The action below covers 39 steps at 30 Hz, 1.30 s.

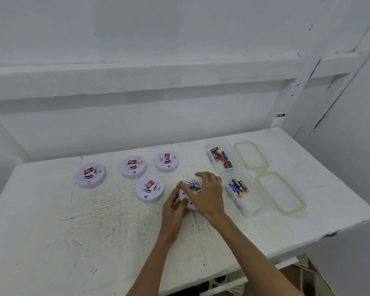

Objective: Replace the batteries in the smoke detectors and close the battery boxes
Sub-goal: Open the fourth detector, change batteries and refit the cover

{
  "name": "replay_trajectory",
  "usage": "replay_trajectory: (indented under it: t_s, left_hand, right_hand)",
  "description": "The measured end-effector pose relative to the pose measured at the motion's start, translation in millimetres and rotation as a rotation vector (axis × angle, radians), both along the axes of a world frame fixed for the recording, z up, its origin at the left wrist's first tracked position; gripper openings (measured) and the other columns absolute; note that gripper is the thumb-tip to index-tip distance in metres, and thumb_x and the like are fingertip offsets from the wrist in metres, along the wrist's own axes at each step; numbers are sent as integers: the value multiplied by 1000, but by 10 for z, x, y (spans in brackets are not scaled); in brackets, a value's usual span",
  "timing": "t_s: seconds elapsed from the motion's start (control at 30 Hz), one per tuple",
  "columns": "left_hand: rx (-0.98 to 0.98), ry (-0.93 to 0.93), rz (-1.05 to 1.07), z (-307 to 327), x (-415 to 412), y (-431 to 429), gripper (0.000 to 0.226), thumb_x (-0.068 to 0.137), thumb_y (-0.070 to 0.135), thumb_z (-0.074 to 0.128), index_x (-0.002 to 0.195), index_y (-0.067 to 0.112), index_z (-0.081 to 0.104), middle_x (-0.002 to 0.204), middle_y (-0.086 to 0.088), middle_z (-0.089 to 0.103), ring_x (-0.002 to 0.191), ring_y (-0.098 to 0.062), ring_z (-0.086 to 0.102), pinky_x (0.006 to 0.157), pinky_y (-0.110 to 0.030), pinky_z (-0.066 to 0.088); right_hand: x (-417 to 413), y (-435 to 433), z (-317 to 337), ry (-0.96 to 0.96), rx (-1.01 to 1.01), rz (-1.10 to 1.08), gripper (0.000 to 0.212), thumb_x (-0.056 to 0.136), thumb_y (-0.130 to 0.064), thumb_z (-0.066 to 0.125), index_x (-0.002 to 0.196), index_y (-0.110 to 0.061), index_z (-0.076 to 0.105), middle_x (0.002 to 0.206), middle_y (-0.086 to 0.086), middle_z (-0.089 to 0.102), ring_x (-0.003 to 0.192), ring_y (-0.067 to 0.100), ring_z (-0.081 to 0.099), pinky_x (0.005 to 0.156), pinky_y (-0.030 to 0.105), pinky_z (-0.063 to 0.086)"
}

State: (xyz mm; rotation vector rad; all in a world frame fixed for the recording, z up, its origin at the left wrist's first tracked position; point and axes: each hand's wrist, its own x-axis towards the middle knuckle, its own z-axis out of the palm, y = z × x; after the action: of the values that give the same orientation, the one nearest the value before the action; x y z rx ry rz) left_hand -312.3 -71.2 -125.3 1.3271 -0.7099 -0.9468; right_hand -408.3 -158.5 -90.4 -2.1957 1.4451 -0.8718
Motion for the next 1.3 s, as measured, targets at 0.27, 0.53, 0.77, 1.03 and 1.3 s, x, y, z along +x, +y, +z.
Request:
replay_trajectory:
  t_s: [0.27, 0.53, 0.77, 1.03, 1.3]
  left_hand:
    - [0, -18, 3, -19, 10, -3, 50, 104, 15, 60, 152, 29, 51, 145, 9, 62, 131, -16, 62, 107, -54, 53]
    - [-22, -27, 0, -9, 10, 6, 49, 105, 14, 58, 151, 28, 51, 146, 7, 61, 131, -17, 62, 104, -51, 56]
    - [-36, -10, 10, -15, 3, 8, 50, 104, 5, 57, 151, 23, 52, 144, 5, 64, 128, -16, 64, 102, -45, 57]
    - [-52, 43, 23, -31, 5, 8, 51, 104, 2, 56, 150, 22, 51, 144, 0, 63, 126, -19, 66, 98, -42, 60]
    - [-55, 77, 119, -89, 12, -1, 61, 100, 0, 62, 154, 23, 44, 147, 3, 59, 126, -7, 63, 99, -40, 59]
  right_hand:
    - [76, -28, -65, -66, 270, -73, 67, 76, -68, 66, 123, -21, 56, 112, -1, 63, 110, 19, 52, 92, 37, 49]
    - [105, -22, -100, -77, 280, -86, 53, 79, -60, 68, 117, -24, 57, 106, -2, 60, 102, 17, 51, 87, 36, 50]
    - [100, -71, -91, -130, 365, -84, 55, 73, -58, 75, 113, -25, 56, 109, 1, 57, 97, 15, 50, 83, 28, 45]
    - [61, -124, 18, -353, 409, -83, 34, 70, -33, 88, 96, -18, 70, 92, -7, 72, 87, 9, 68, 75, 26, 56]
    - [-127, 39, -105, -134, 185, -63, 30, 99, -12, 50, 126, -16, 61, 122, -2, 64, 115, 13, 57, 94, 26, 48]
